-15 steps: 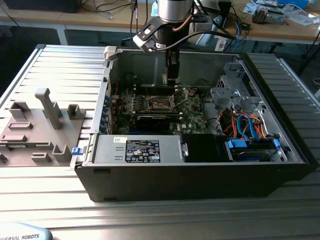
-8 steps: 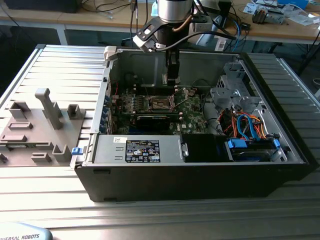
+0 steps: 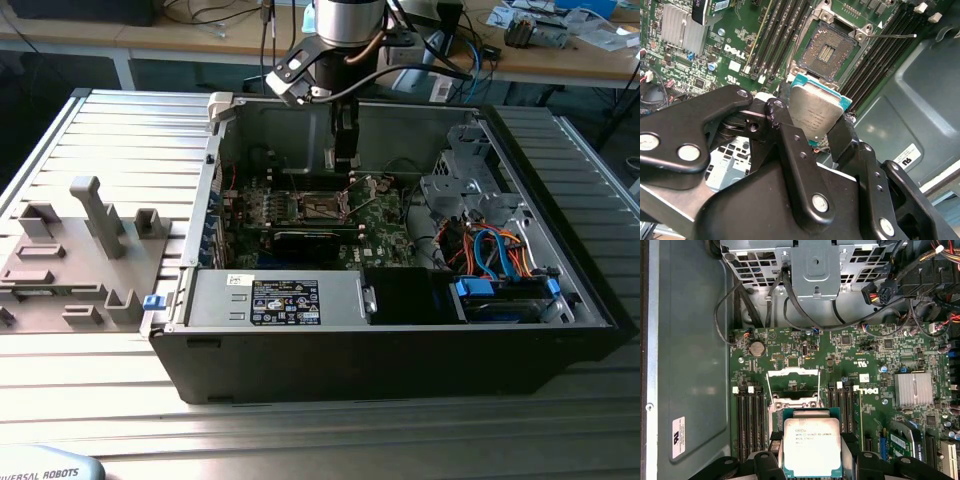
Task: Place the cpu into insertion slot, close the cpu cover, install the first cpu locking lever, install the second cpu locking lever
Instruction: 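Place the cpu into insertion slot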
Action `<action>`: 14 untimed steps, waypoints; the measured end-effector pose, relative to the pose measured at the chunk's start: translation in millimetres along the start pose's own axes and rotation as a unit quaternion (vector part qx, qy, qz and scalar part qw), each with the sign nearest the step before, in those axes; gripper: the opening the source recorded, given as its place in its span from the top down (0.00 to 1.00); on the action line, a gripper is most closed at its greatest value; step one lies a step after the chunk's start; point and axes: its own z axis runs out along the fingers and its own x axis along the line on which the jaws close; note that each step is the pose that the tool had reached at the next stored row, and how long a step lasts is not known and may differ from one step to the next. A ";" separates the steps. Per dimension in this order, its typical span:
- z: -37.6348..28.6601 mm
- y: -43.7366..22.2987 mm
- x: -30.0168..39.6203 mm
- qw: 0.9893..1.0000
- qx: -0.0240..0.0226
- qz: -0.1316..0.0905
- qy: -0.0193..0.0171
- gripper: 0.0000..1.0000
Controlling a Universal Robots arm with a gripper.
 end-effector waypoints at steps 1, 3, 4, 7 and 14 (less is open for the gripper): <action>0.2 0.0 0.0 1.000 0.000 0.000 0.000 0.46; 0.6 0.0 0.0 1.000 0.000 0.000 0.000 0.46; 4.5 -0.3 0.0 1.000 0.000 0.000 0.000 0.46; 8.2 -0.6 -0.1 1.000 0.000 0.000 0.000 0.46; 10.0 -0.7 -0.1 1.000 0.000 0.000 0.000 0.46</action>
